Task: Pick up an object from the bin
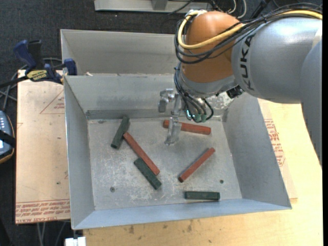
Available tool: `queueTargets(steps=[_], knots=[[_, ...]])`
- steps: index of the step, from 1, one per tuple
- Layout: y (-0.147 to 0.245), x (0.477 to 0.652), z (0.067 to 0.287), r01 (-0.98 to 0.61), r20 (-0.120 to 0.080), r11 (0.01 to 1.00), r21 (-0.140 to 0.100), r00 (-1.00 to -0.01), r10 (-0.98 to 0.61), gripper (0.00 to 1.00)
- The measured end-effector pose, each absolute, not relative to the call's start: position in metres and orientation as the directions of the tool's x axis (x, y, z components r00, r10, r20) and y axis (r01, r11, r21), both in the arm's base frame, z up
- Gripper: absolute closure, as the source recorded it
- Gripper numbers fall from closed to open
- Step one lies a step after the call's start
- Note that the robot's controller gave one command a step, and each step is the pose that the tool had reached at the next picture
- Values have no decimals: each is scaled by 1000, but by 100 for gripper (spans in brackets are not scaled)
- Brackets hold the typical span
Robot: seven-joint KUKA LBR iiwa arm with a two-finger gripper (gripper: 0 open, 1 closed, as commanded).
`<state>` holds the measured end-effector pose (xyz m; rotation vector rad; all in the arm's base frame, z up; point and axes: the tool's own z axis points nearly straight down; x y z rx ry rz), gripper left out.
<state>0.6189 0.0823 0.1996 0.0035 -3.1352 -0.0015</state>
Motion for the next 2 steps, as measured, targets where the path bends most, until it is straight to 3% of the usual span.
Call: queueTargets(steps=[1, 2], knots=[[82, 621, 205, -1, -2, 1000, 1, -1000, -1, 0], [111, 616, 130, 20, -5, 1000, 2, -1000, 20, 0]])
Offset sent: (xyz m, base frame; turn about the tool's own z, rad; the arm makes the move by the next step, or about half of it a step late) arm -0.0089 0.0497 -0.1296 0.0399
